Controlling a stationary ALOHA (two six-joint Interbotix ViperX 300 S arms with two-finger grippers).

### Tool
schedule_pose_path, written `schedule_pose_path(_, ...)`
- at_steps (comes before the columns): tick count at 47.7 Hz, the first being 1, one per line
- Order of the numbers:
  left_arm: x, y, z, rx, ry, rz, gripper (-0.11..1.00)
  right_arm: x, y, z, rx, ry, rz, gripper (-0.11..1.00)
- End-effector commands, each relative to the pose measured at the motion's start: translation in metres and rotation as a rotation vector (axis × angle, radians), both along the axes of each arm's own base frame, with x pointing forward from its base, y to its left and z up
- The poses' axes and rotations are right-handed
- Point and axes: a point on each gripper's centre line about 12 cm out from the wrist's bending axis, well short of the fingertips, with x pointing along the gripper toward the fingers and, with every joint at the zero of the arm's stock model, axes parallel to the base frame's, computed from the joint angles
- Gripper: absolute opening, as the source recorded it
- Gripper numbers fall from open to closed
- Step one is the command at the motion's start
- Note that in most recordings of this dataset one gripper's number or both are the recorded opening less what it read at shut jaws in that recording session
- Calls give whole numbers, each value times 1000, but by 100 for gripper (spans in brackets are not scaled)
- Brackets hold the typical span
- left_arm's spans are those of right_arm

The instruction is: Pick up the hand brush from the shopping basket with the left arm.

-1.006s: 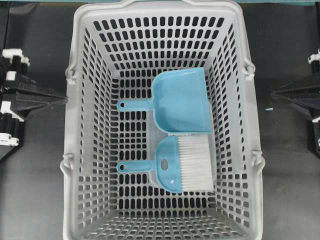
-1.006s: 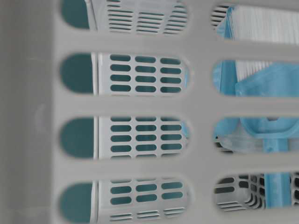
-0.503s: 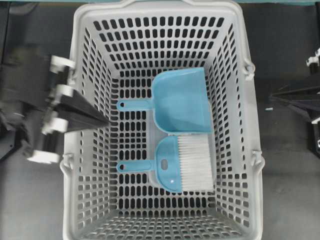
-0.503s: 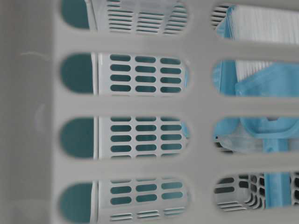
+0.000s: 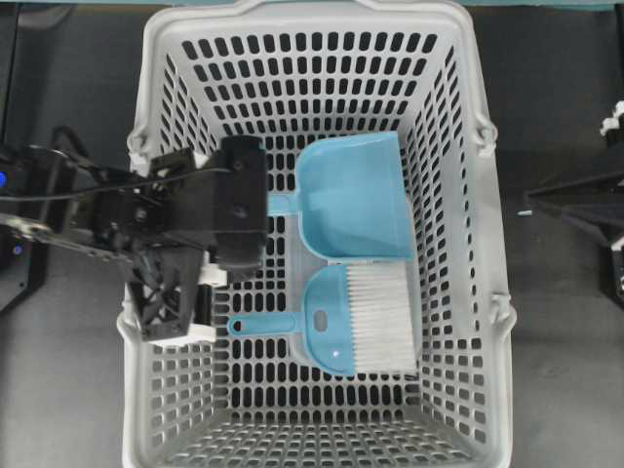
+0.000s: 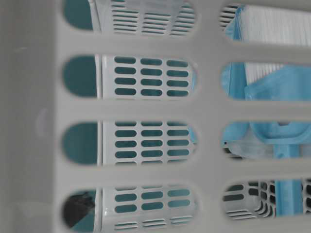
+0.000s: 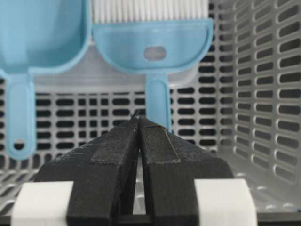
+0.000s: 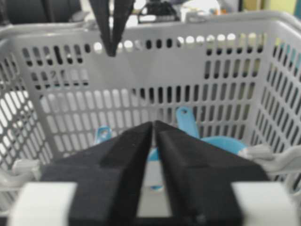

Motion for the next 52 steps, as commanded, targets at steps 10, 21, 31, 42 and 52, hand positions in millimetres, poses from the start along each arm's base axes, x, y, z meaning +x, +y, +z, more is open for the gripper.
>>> schedule_pose_path(10,11,-11,-2,-4,6,-13,3,2,0,8,2,-17,1,57)
schedule_pose_path(21,24,-17,-30,10,105,-14,67,2,0,9,3,-20,1,75)
schedule_pose_path(31,32,-28,-55,24,165,-40,89,1,0,11,2,-28,1,75)
schedule_pose_path(42,44,-35,-91,43,250,-50,91,0,0,12,5,-31,1,75)
schedule_pose_path(52,48,-36,-120,52,312,-46,91,0,0,12,3,-29,-2,75)
